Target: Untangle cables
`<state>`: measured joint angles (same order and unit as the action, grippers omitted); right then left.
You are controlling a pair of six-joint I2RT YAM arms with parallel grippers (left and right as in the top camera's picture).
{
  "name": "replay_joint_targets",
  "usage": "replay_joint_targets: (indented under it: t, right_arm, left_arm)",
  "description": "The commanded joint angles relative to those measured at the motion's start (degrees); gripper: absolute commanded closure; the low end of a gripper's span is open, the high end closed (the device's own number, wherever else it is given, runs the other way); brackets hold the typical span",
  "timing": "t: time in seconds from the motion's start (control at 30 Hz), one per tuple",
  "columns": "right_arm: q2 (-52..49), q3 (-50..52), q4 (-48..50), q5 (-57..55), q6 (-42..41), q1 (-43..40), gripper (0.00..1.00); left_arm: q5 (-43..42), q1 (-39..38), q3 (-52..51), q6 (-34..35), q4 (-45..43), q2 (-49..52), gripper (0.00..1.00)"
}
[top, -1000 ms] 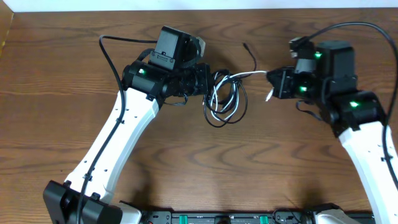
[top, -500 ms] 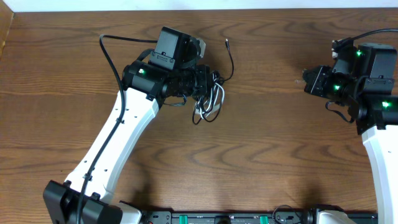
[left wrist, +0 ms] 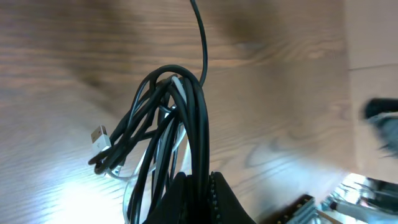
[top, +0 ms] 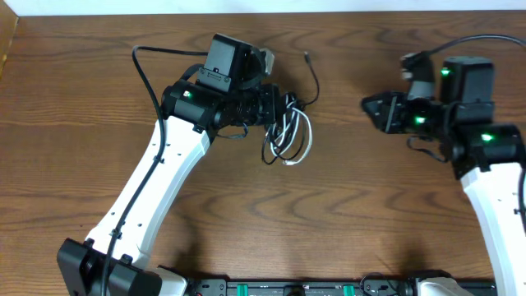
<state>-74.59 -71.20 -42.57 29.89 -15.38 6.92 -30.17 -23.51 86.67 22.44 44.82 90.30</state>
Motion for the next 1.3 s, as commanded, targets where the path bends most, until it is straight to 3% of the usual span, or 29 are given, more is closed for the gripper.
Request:
replay_joint_targets:
  t: [0.0, 0.5, 0.93, 1.07, 1.13, 1.17, 1.27]
  right_arm:
    - [-2.2, -0.3, 1.1, 4.8, 1.3, 3.4, 0.67]
    - [-7.5, -0.3, 9.6, 12.5, 1.3, 11.5, 0.58]
    - [-12.8, -0.3, 12.3, 9.9, 0.6, 12.4, 0.6]
    - [-13.4, -0.3, 14.6, 9.9, 0.6, 13.5, 0.67]
    - [-13.4, -0.3, 16.0, 9.9, 0.6, 13.7, 0.85]
    - [-13.4, -0.3, 16.5, 9.9, 0.6, 13.7, 0.99]
    - [-12.5, -0.3, 16.9, 7.1, -2.0, 12.5, 0.99]
  left_arm:
    - [-6.0, 0.1, 0.5, -0.7, -1.5, -0.3, 0.92]
    - [-7.4, 0.1, 0.5, 18.0, -14.1, -0.3, 0.92]
    - [-8.4, 0.1, 0.5, 18.8, -15.6, -0.3, 0.92]
    - [-8.4, 0.1, 0.5, 18.8, -15.5, -0.3, 0.92]
    - [-8.3, 0.1, 0.5, 18.3, -15.4, -0.3, 0.92]
    - [-8.0, 0.1, 0.5, 17.5, -15.3, -0.3, 0.92]
    - [-5.1, 0.1, 0.5, 13.4, -14.2, -0.3, 0.92]
